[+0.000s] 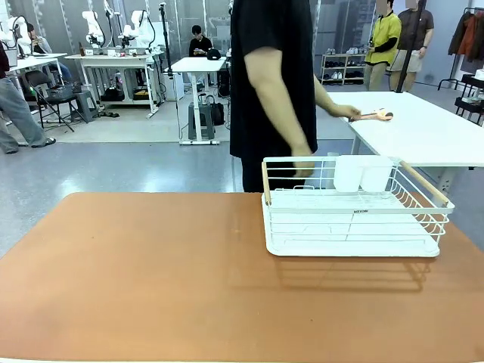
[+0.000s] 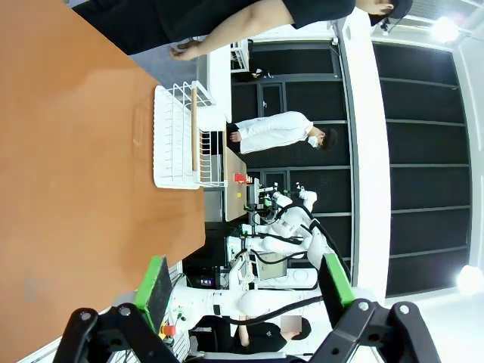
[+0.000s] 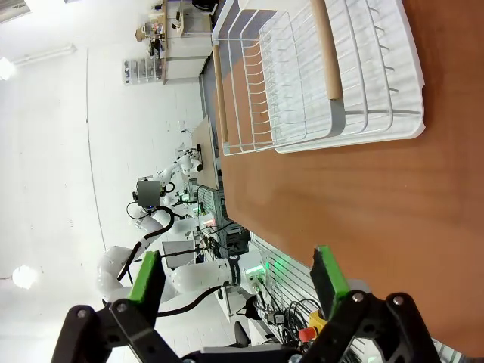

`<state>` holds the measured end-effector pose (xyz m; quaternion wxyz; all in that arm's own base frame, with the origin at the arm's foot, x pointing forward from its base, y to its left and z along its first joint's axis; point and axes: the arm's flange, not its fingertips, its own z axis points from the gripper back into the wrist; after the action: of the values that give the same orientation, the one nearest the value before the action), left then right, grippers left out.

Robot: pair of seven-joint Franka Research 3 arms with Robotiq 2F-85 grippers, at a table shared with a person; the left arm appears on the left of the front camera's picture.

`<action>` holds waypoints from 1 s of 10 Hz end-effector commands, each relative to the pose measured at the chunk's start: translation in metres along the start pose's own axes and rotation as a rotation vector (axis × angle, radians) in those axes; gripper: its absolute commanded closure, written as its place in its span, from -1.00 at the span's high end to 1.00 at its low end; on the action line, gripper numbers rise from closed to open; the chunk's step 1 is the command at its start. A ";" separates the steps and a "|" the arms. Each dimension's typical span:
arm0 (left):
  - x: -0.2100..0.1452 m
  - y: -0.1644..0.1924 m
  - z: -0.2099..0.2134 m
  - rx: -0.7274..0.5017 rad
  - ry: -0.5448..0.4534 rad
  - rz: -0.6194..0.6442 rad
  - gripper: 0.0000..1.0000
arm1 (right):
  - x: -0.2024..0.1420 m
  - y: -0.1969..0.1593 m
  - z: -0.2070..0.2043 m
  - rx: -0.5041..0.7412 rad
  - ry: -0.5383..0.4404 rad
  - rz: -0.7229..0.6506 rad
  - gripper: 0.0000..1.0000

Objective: Clean the table.
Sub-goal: Pick up the Lint Roller when the human hands it over.

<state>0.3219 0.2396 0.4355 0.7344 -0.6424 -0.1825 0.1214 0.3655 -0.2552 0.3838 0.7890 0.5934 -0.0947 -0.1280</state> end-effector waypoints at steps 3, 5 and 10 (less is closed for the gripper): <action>-0.001 -0.001 0.002 -0.010 -0.004 -0.006 1.00 | -0.005 0.002 0.000 0.006 0.000 0.001 1.00; -0.001 -0.001 0.002 -0.010 -0.004 -0.006 1.00 | -0.005 0.002 0.000 0.006 0.000 0.001 1.00; -0.001 -0.001 0.002 -0.010 -0.004 -0.006 1.00 | -0.005 0.002 0.000 0.006 0.000 0.001 1.00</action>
<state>0.3219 0.2396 0.4355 0.7344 -0.6424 -0.1825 0.1214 0.3654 -0.2552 0.3838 0.7890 0.5933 -0.0948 -0.1281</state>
